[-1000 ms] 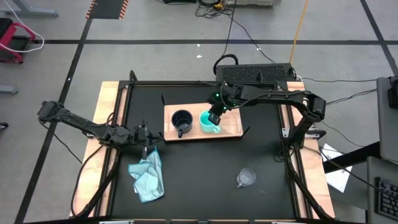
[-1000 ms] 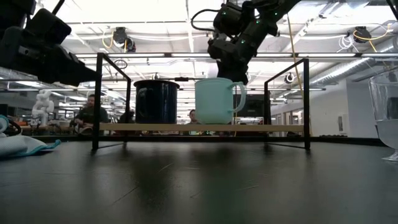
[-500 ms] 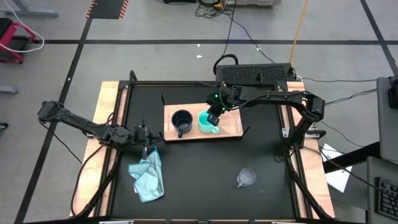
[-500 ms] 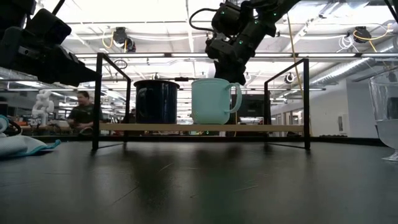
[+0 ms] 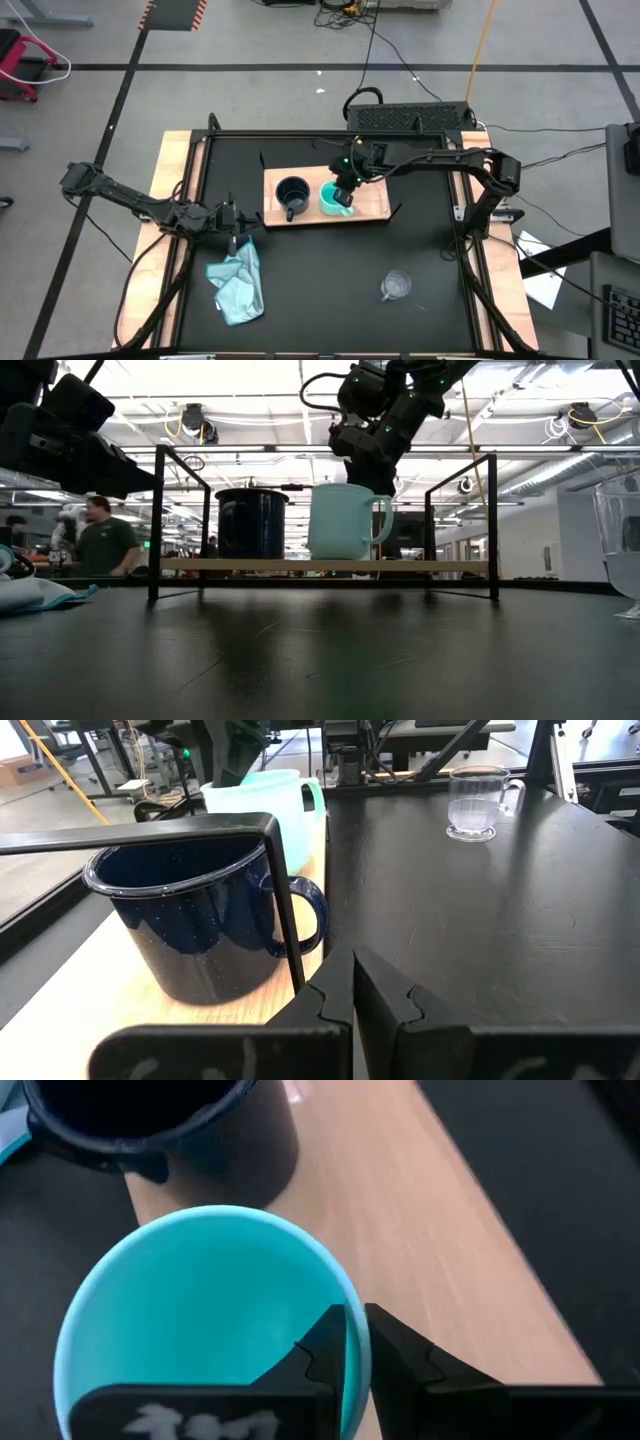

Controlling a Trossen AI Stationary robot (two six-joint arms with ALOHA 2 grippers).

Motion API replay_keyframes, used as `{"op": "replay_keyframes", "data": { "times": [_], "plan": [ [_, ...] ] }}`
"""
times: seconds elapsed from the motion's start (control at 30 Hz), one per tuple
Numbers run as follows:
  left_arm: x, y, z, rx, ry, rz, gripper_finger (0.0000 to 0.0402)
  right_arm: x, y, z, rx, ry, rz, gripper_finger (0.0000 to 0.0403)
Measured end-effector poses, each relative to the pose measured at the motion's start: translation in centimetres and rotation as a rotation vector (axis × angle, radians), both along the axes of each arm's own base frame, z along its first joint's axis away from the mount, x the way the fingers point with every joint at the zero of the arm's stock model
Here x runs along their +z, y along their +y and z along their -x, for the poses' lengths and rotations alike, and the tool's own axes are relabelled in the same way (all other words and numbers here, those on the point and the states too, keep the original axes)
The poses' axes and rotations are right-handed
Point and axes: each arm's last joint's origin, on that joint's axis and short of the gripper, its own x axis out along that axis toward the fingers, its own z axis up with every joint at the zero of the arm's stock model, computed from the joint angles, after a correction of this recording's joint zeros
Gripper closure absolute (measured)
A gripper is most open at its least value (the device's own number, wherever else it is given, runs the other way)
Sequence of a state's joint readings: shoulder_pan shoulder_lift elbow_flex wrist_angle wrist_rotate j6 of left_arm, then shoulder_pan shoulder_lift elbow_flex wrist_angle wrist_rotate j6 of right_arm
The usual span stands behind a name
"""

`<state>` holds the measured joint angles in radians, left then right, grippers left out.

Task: Stack small to large cups/mugs on shelf
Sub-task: Put the light blue mug to the right of the dark blue mug on the shelf, then put the transparent mug to the right of the light blue mug on the shelf

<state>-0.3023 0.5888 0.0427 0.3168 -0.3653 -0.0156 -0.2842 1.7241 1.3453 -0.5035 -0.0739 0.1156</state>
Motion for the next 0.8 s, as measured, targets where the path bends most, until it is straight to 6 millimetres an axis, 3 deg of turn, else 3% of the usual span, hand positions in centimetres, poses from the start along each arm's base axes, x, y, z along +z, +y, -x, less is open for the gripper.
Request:
{"op": "replay_keyframes", "data": {
  "times": [0.8],
  "plan": [
    [0.00, -0.01, 0.00, -0.001, 0.000, 0.000, 0.0396, 0.15, 0.84, -0.32, 0.030, -0.015, 0.008, 0.0301]
  ]
}}
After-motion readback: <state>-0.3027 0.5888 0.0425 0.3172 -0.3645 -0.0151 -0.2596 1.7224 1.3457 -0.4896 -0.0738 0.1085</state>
